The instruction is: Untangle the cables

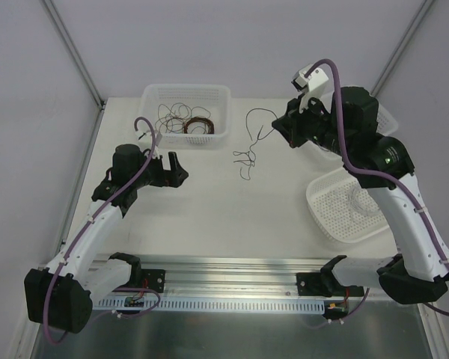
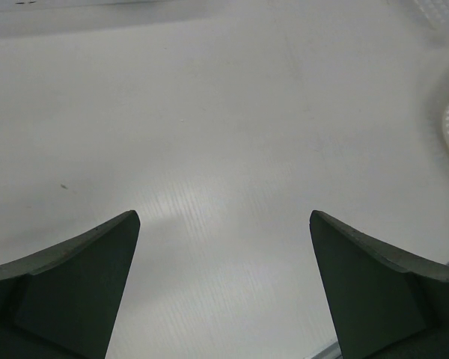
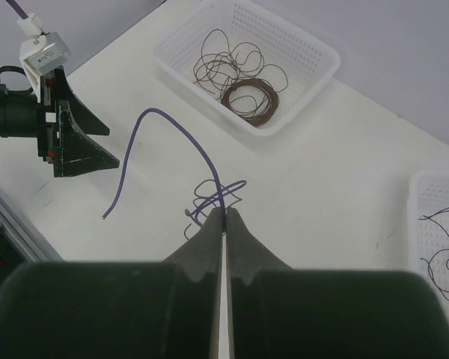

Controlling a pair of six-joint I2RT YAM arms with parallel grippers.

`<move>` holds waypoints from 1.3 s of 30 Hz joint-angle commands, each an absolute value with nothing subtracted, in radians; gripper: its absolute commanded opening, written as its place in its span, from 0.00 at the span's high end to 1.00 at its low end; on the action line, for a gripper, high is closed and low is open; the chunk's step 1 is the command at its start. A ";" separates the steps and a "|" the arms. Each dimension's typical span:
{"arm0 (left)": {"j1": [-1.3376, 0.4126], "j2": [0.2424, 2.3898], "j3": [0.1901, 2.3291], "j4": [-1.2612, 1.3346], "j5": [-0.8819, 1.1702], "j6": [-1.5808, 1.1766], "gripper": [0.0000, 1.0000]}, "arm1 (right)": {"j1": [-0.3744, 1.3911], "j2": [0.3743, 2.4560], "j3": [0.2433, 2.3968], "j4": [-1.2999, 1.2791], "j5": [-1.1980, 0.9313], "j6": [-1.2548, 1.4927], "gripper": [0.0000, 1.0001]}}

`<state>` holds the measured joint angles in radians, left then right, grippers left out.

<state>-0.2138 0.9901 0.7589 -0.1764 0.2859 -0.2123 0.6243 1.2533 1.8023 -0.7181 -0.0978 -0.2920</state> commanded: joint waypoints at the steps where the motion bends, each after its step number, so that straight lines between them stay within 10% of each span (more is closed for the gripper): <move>1: -0.206 0.994 0.787 -0.106 0.437 -0.183 0.01 | 0.626 1.255 1.813 -0.669 -0.140 -0.256 0.99; 16: -0.462 1.005 0.772 0.103 0.491 -0.268 0.01 | 0.627 1.250 1.766 -0.615 -0.273 -0.183 0.99; 39: -0.676 1.189 0.742 0.345 0.437 -0.225 0.27 | 0.644 1.203 1.649 -0.477 -0.448 -0.060 0.99</move>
<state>-0.6601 1.1614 0.7532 0.2386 0.4595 -0.2108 0.6392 1.2255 1.6329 -0.5545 -0.4000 -0.0940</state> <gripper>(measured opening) 0.738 0.019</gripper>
